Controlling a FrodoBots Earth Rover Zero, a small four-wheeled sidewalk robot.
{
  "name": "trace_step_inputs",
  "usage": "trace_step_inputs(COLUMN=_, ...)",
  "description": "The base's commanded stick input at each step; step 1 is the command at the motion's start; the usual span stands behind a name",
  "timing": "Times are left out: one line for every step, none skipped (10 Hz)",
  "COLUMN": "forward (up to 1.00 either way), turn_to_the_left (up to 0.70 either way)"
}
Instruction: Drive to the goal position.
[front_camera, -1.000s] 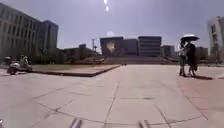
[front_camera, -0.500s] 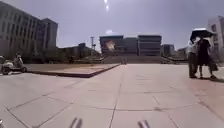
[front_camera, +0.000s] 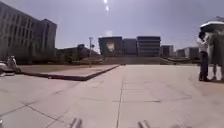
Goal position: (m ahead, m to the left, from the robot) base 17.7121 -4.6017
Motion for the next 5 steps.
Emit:
trace_step_inputs(forward=1.00, turn_to_the_left=0.00)
trace_step_inputs(forward=1.00, turn_to_the_left=0.00)
trace_step_inputs(forward=1.00, turn_to_the_left=0.00)
trace_step_inputs(forward=1.00, turn_to_the_left=0.00)
trace_step_inputs(forward=1.00, turn_to_the_left=0.00)
